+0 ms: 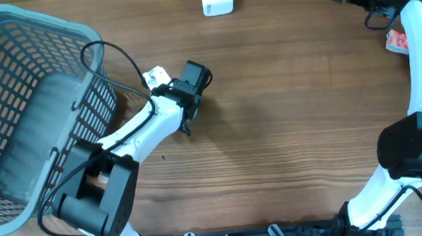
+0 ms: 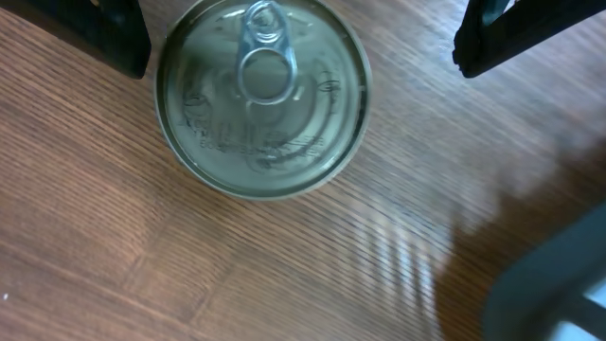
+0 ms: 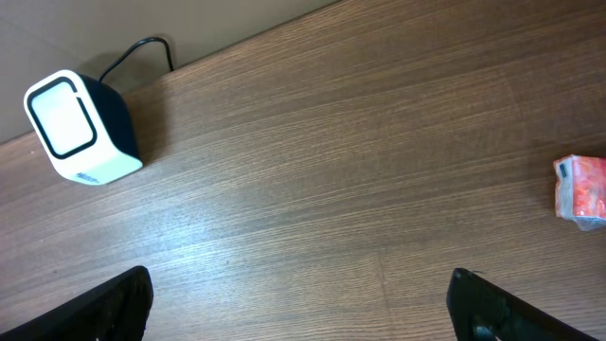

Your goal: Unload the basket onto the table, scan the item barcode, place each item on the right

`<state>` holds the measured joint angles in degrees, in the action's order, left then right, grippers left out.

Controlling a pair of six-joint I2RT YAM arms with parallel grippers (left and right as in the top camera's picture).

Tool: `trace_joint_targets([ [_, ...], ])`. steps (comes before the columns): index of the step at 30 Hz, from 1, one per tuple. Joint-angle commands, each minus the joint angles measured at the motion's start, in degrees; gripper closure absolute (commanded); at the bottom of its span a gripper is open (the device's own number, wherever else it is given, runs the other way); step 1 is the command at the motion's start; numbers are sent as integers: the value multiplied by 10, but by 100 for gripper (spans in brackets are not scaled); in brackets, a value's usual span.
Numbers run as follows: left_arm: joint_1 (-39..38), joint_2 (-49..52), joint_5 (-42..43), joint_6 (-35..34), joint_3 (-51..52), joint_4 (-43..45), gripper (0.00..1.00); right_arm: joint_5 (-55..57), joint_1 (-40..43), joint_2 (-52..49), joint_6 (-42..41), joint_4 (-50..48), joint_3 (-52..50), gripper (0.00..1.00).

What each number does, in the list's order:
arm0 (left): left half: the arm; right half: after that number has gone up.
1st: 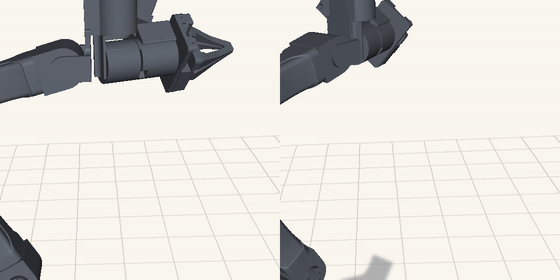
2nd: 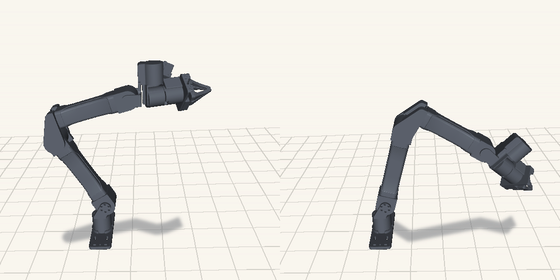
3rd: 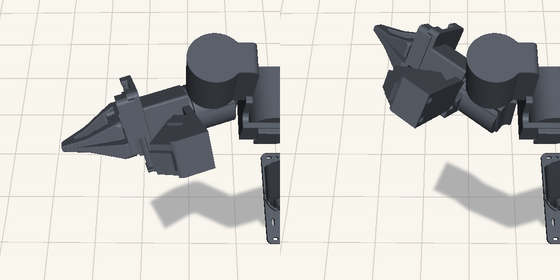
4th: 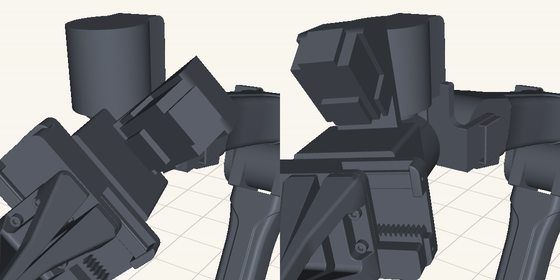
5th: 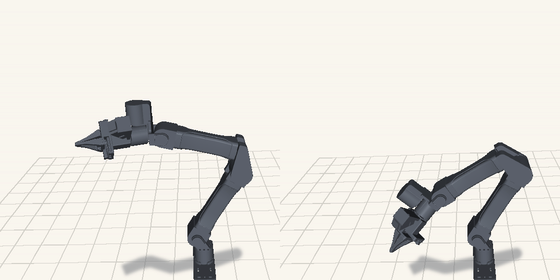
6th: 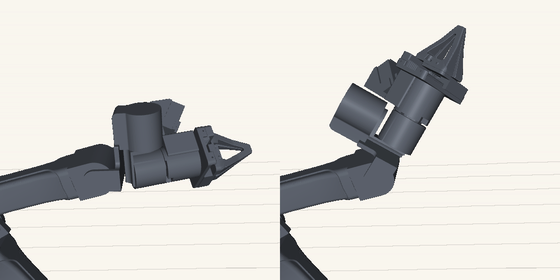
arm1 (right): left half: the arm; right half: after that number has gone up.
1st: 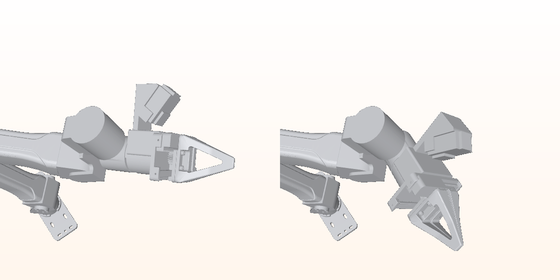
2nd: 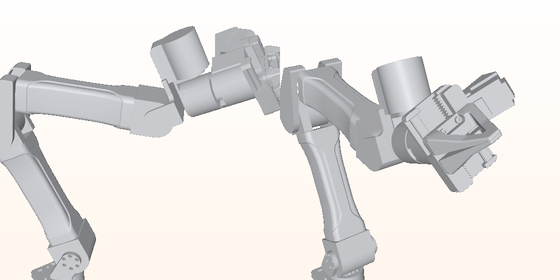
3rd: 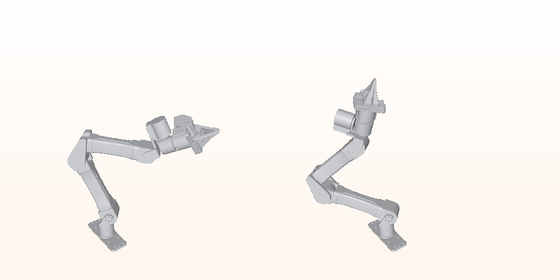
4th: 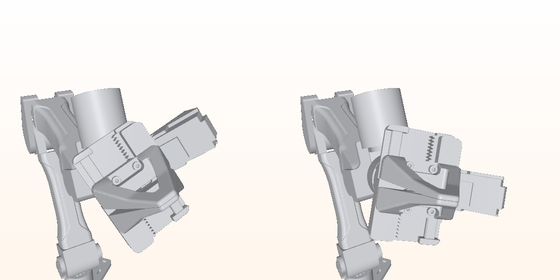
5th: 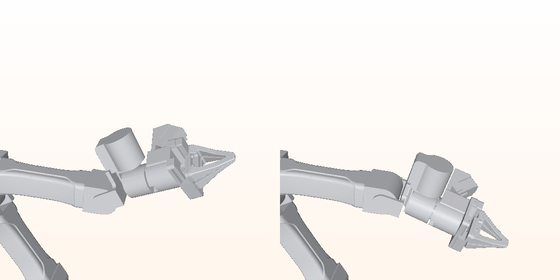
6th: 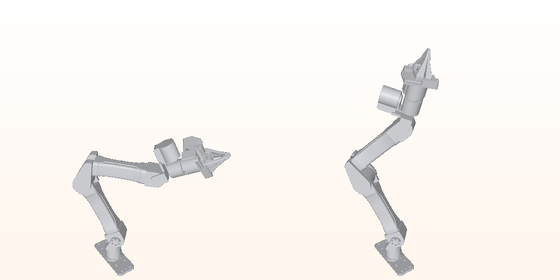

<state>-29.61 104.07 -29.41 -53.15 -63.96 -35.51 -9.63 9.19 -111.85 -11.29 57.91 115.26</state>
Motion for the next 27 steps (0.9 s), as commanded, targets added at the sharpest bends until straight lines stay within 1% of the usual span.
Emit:
trace_joint_targets([
  [1,2,14,18,-11,3,13,0,-3,0,-1,-7,1,3,0],
  [17,5,57,28,-11,4,65,0,-3,0,-1,-7,3,3,0],
  [27,50,60,30,-11,8,78,0,-3,0,-1,-7,9,3,0],
])
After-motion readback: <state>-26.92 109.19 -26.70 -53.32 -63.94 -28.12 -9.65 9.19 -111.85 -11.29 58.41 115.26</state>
